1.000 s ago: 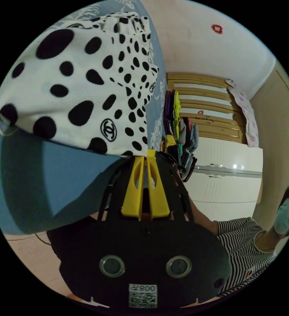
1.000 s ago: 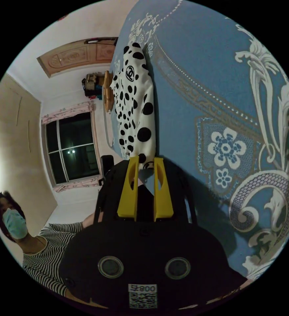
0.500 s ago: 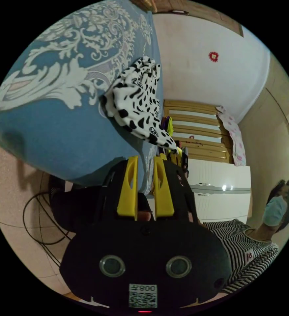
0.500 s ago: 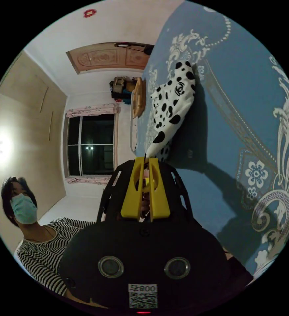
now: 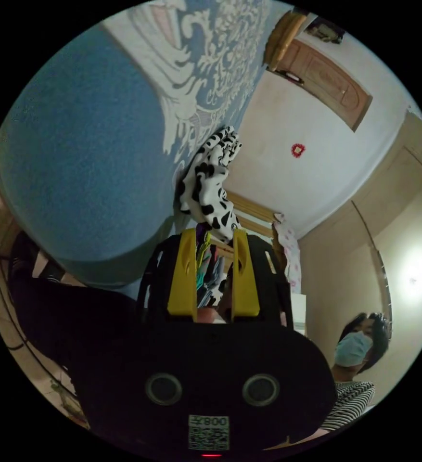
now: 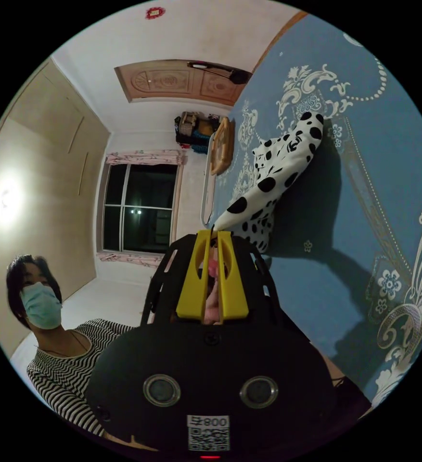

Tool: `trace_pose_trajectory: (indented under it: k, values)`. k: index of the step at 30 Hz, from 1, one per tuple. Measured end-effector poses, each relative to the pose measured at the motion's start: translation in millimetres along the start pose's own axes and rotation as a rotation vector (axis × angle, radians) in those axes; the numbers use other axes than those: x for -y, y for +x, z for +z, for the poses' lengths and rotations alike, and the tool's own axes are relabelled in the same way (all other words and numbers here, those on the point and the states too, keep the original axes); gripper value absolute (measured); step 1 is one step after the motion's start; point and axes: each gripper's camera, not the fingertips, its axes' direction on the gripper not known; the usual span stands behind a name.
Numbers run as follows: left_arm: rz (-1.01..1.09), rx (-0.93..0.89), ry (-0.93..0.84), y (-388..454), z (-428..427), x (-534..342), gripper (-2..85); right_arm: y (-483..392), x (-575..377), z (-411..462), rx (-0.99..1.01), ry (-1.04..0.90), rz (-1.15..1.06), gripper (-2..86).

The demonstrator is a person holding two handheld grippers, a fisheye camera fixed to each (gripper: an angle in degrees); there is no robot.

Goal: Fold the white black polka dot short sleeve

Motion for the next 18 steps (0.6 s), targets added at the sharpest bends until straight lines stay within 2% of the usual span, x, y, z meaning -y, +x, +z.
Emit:
trace_pose_trajectory:
  k: [6,12,18]
  values:
    - [-0.024,-0.029,0.06,-17,18,17,11.6,-9,-24,-28,-0.001,0.001,-0.014,1.8]
    - [-0.037,-0.008,0.02,-39,51,22,11.6,-16,-51,-57,0.004,0.0,-0.023,1.8]
    - [-0.091,-0.04,0.143,-79,69,16,9.0,-20,-84,-92,0.014,-0.001,-0.024,1.8]
